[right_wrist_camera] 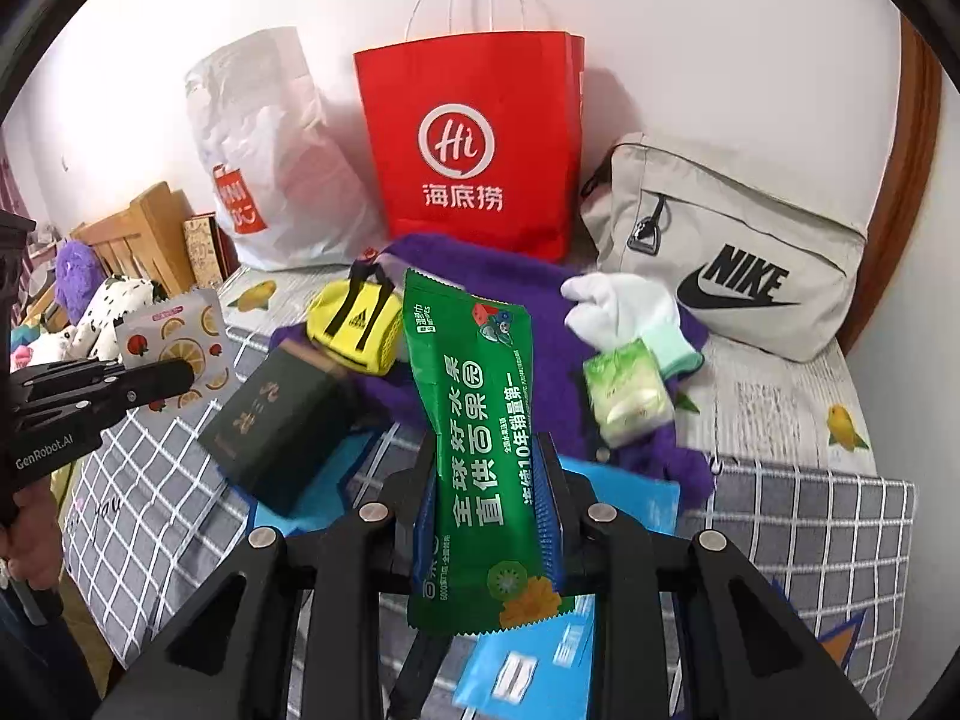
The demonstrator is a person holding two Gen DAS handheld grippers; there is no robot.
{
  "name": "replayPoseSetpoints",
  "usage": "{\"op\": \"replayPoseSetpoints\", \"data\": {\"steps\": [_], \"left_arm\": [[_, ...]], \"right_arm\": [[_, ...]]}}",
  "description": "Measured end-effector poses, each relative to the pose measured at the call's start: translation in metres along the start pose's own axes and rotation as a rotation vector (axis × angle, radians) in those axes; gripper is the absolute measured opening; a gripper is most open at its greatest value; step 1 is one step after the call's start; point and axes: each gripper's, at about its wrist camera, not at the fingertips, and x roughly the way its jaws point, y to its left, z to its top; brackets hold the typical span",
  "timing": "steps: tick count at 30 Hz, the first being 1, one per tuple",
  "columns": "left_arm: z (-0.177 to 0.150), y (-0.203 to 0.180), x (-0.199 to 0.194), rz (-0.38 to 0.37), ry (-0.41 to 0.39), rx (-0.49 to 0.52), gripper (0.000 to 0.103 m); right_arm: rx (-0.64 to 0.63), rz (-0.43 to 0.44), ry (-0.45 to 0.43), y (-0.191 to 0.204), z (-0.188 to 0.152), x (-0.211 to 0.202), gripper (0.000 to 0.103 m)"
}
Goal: Organize soft objects
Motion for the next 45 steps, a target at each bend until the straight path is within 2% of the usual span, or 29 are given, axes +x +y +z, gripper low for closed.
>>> {"op": "replayPoseSetpoints", "data": {"steps": [13,20,24,26,31,37,45], "left_arm": [[0.071,-0.014,0.061,-0.002,0.011,0.037,0.005],[0.094,-0.018,0.099,-0.023,0.035,0.033,0.005],[0.095,-0.018,0.123,-0.041,0.067,0.016,0.005],[0.095,-0.018,0.133,-0.04,0.102,0.022,0.005],[0.093,-0.015,0.139,-0.06,0.115,0.019,0.005],[0.09,-0.011,0.152,-0.056,0.153,0.0,0.005],[0.087,-0.016,0.157,-0.054,0.165,0.019,0.005]], "right_arm": [[0.014,-0.013,-0.021,-0.018,0.059,0.045,0.028],[0.011,-0.031,-0.014,-0.037,0.079,0.071,0.028],[0.037,0.01,0.032,-0.05,0.08,0.092,0.029],[0.037,-0.002,0.061,-0.053,0.079,0.102,0.029],[0.032,0.008,0.12,-0.055,0.074,0.123,0.029],[0.032,0.001,0.16,-0.061,0.068,0.136,0.029],[0.008,0.016,0.236,-0.06,0.058,0.159,0.029]]}}
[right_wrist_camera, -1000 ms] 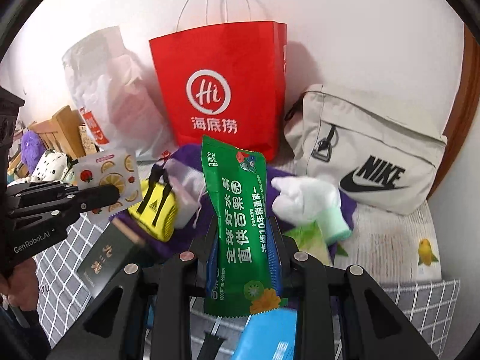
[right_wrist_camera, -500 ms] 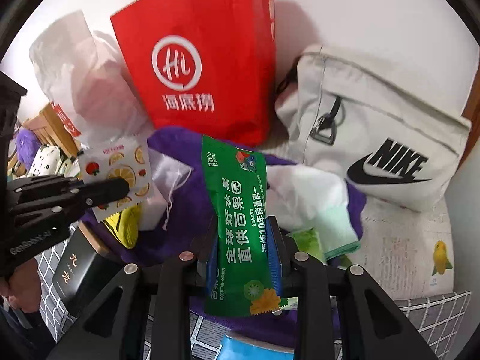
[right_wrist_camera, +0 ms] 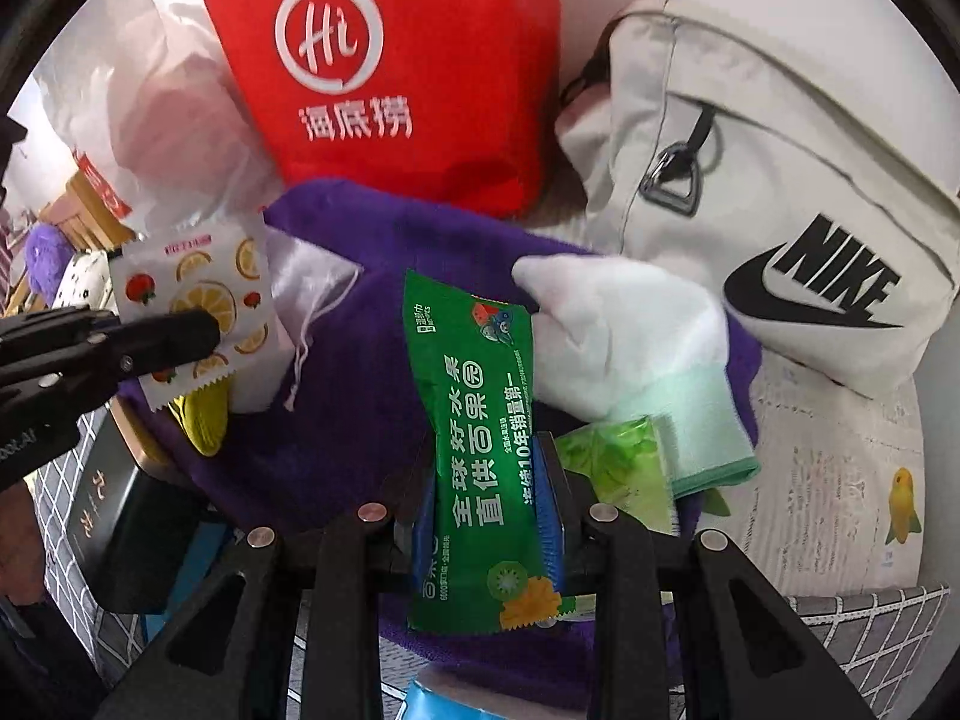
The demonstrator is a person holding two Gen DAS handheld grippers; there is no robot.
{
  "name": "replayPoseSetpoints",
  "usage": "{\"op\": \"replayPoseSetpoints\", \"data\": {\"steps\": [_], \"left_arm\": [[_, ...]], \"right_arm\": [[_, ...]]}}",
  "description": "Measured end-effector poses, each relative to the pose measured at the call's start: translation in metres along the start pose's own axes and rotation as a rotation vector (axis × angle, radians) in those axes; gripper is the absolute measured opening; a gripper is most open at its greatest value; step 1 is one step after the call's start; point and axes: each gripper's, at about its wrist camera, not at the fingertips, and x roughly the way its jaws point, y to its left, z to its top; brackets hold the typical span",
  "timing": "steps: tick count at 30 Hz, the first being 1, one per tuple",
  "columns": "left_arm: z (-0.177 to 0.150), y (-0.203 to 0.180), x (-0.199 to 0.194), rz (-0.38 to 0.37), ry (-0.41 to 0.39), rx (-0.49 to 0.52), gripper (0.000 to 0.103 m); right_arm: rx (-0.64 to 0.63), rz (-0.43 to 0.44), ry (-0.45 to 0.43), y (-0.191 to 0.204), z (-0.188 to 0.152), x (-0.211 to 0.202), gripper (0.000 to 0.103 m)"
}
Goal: Organize soft objects
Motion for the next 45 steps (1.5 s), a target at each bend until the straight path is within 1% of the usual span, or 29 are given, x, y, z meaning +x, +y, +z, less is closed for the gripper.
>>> {"op": "replayPoseSetpoints", "data": {"steps": [4,11,15,18,19,21,23,27,32,37,45], "left_arm": [[0.0,0.001,0.004,0.001,0.014,-0.004,0.005],[0.0,0.007,0.007,-0.006,0.022,-0.018,0.005],[0.0,0.009,0.009,-0.006,0.032,-0.024,0.005],[-0.001,0.009,0.013,-0.025,0.045,-0.03,0.005],[-0.001,0.008,0.014,-0.022,0.049,-0.029,0.005],[-0.003,0.006,0.016,-0.022,0.058,-0.018,0.005],[-0.003,0.004,0.018,-0.02,0.064,-0.016,0.005],[-0.006,0.0,0.025,-0.012,0.088,-0.005,0.005],[-0.008,-0.004,0.033,-0.009,0.113,0.01,0.005],[-0.012,-0.008,0.043,0.0,0.139,0.02,0.005],[-0.016,-0.01,0.055,0.029,0.168,0.03,0.005]], "right_arm": [[-0.019,0.007,0.028,0.003,-0.002,0.009,0.03],[-0.027,0.055,0.076,0.007,-0.004,0.023,0.03],[-0.034,0.054,0.094,0.008,-0.006,0.029,0.033],[-0.031,0.073,0.102,0.009,-0.006,0.031,0.037],[-0.03,0.075,0.101,0.009,-0.006,0.031,0.038],[-0.028,0.082,0.097,0.009,-0.006,0.031,0.047],[-0.032,0.091,0.099,0.011,-0.006,0.03,0.051],[-0.03,0.09,0.087,0.01,-0.005,0.025,0.051],[-0.017,0.08,0.045,0.006,-0.002,0.011,0.052],[-0.002,0.052,0.013,-0.001,0.004,-0.002,0.052],[0.011,0.049,0.009,-0.008,0.002,-0.008,0.052]]}}
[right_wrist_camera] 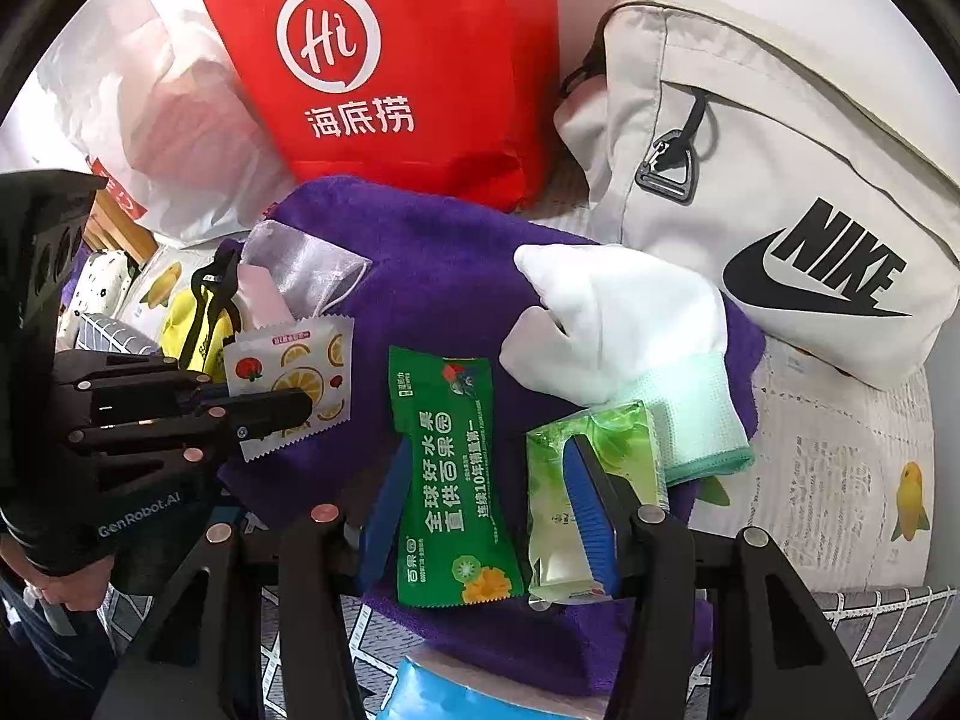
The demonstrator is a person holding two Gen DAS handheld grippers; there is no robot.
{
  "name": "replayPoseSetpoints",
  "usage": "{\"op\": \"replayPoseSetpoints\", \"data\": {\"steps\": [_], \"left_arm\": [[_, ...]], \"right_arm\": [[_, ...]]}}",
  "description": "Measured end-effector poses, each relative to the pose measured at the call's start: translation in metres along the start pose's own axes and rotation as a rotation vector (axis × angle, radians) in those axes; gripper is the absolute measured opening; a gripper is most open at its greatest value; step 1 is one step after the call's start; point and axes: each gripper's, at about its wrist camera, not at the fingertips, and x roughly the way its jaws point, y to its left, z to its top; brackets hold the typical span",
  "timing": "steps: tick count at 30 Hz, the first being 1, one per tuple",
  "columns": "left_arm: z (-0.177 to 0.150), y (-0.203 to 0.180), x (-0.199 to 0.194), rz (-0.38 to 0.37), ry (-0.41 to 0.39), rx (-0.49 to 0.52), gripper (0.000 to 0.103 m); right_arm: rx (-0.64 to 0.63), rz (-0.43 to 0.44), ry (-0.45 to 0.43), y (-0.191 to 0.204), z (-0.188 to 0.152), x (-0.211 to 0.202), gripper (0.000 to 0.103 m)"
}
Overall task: Organize soft objects
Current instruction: 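Open both tools to drop the snack packets onto the towel, then move both tools back over the white tissue and black watch strap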
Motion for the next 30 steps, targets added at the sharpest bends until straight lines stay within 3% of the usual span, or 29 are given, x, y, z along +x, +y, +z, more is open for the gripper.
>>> {"op": "replayPoseSetpoints", "data": {"steps": [5,7,11,13,15,24,27,30], "left_arm": [[0.0,-0.001,0.005,0.013,0.013,0.004,0.007],[0.0,-0.002,0.008,0.023,0.023,0.014,0.021],[0.0,-0.004,0.009,0.017,0.022,0.012,0.026],[0.001,-0.005,0.004,0.008,0.009,0.012,0.039],[0.002,-0.005,-0.001,-0.005,-0.012,0.009,0.046],[0.006,-0.011,-0.026,-0.028,-0.084,0.015,0.051],[0.006,-0.014,-0.039,-0.032,-0.106,0.023,0.051],[0.003,-0.016,-0.056,-0.036,-0.135,0.026,0.054]], "right_arm": [[-0.002,-0.005,0.002,0.001,-0.001,0.001,0.052],[0.0,-0.005,0.002,0.0,-0.001,0.001,0.052],[0.006,-0.011,0.002,-0.002,-0.001,0.001,0.052],[0.012,-0.014,-0.002,-0.004,-0.001,-0.001,0.052],[0.02,-0.015,-0.006,-0.006,-0.001,-0.003,0.052],[0.026,-0.034,-0.025,-0.011,0.001,-0.017,0.052],[0.02,-0.082,-0.056,-0.01,0.001,-0.033,0.052],[0.028,-0.067,-0.082,-0.01,-0.004,-0.048,0.052]]}}
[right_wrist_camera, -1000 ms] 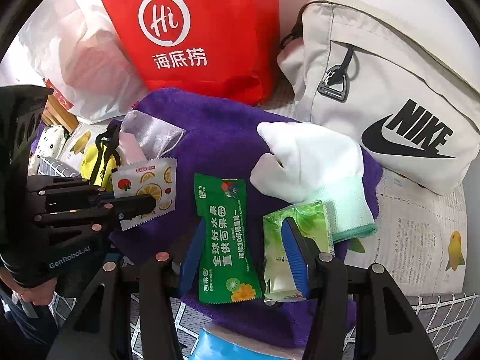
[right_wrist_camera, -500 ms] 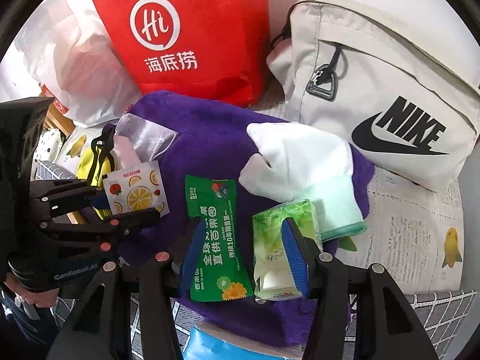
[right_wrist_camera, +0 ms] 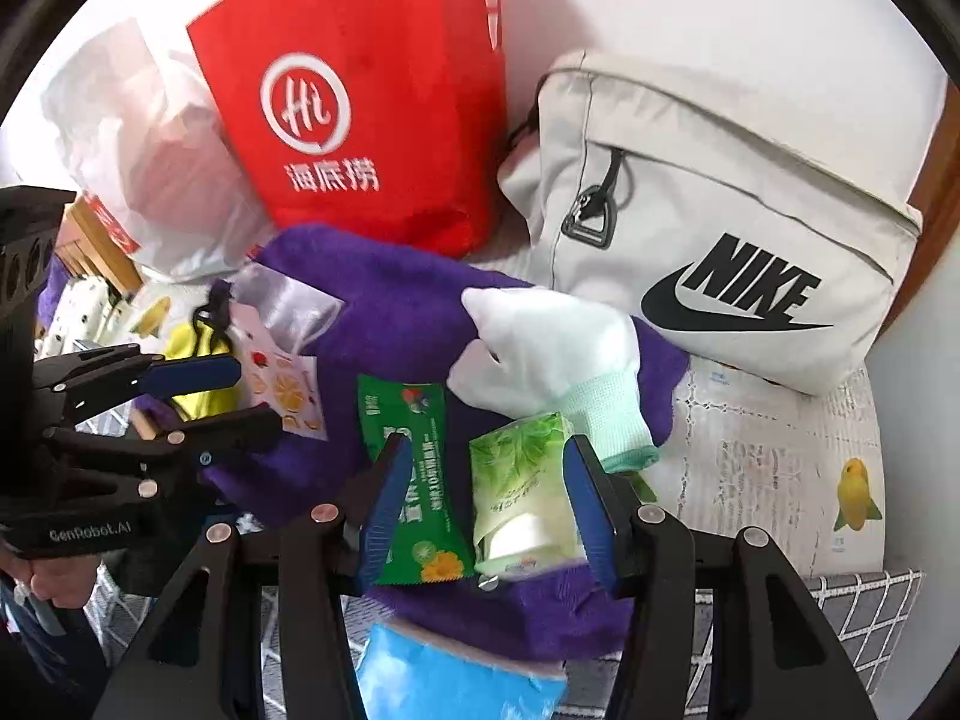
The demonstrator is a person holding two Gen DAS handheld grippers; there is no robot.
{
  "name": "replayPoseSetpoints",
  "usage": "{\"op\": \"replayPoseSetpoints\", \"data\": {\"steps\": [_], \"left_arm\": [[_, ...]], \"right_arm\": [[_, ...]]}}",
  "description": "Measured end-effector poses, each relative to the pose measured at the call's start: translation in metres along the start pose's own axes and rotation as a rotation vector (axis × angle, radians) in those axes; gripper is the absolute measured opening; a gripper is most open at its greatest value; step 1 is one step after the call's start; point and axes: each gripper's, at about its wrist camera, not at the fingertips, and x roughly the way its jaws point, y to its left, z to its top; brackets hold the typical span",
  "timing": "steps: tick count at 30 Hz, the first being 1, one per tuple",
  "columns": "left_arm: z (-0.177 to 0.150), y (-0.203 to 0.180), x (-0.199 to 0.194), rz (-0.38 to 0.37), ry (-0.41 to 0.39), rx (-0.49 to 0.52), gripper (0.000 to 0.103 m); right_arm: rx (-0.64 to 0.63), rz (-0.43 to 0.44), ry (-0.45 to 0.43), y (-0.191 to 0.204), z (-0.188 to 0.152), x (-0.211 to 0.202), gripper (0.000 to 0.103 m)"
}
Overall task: Organize soft objects
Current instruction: 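Move both tools back over the white tissue and black watch strap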
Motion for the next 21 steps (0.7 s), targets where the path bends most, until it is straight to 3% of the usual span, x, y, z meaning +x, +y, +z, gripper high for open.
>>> {"op": "replayPoseSetpoints", "data": {"steps": [6,12,21], "left_arm": [[0.002,0.001,-0.029,-0.005,-0.051,-0.017,0.056],[-0.005,0.004,-0.057,0.027,-0.072,-0.045,0.057],[-0.053,0.007,-0.107,0.098,-0.1,-0.059,0.059]], "right_arm": [[0.004,-0.041,0.01,0.002,-0.021,-0.022,0.052],[0.029,-0.019,-0.016,0.014,-0.056,-0.054,0.052],[0.042,0.031,-0.027,0.05,-0.114,-0.085,0.052]]}}
